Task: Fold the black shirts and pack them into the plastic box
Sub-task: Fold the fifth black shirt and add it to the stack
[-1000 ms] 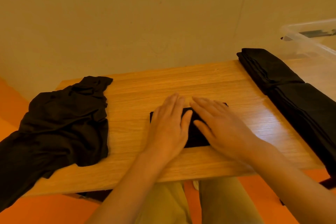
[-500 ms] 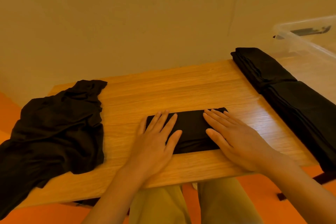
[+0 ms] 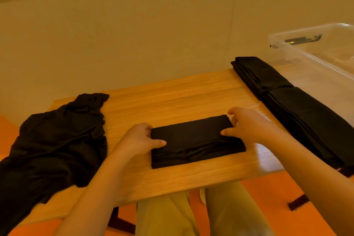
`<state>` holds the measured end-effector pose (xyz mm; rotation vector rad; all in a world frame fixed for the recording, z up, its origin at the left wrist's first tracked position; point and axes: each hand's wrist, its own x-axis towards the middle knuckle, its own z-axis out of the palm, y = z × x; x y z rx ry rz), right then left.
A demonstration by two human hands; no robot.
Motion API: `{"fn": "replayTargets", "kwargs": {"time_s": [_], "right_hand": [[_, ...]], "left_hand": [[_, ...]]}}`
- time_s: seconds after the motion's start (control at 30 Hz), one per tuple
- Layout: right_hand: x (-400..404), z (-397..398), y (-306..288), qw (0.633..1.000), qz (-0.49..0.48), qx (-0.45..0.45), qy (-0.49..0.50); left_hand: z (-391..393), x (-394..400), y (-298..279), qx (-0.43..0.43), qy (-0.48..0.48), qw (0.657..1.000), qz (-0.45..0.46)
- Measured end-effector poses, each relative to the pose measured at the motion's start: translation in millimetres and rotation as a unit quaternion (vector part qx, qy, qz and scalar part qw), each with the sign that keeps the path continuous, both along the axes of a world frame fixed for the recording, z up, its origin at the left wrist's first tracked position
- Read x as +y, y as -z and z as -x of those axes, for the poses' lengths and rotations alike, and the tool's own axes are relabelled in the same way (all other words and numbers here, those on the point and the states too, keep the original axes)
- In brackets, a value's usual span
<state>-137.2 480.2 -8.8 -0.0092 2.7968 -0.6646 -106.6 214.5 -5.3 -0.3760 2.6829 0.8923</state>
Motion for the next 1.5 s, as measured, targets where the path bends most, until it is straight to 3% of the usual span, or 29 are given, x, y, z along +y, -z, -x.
{"fn": "replayTargets", "kwargs": {"time_s": [0.23, 0.4, 0.7, 0.9, 1.17, 1.3, 1.5], "right_hand": [[-0.7, -5.3, 2.0, 0.996, 0.076, -0.008, 0.035], [-1.4, -12.4, 8.3, 0.99, 0.124, 0.052, 0.034], [7.5, -20.7, 12.2, 0.964, 0.21, 0.147, 0.072], [22.9, -34.4, 1.4, 0.945, 0.182, 0.248, 0.106], [63.7, -37.6, -15.6, 0.924, 0.161, 0.293, 0.182], [90.6, -47.7, -25.9, 0.891, 0.175, 0.324, 0.264], [128.3, -78.6, -27.0, 0.839, 0.176, 0.334, 0.391]], "left_hand": [[-3.7, 4.1, 5.9, 0.01, -0.029, 0.999, -0.025], [-14.4, 14.3, 10.7, 0.092, -0.035, 0.995, -0.02], [-7.0, 30.6, 4.2, 0.23, -0.051, 0.96, -0.154], [27.5, 66.4, -13.9, 0.231, 0.023, 0.96, -0.155], [89.0, 144.5, -49.8, 0.242, 0.152, 0.943, -0.172], [115.0, 188.0, -68.1, 0.23, 0.212, 0.928, -0.204], [143.4, 256.9, -72.0, 0.141, 0.288, 0.919, -0.23]]}}
